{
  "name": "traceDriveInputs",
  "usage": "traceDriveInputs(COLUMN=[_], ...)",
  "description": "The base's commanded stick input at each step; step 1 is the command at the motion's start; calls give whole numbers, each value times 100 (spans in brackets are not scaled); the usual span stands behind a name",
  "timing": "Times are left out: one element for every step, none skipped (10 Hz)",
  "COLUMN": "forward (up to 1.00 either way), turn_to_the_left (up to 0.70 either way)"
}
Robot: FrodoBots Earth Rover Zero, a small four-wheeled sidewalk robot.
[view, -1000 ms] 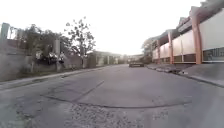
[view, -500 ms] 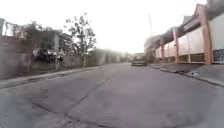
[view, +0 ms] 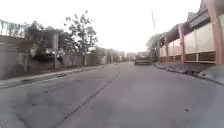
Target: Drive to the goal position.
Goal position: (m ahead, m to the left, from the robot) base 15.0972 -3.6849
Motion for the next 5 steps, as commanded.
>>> traceDriveInputs(forward=[100, 100, 100, 100, 100], turn_to_the_left=[0, 0, 0, 0, 0])
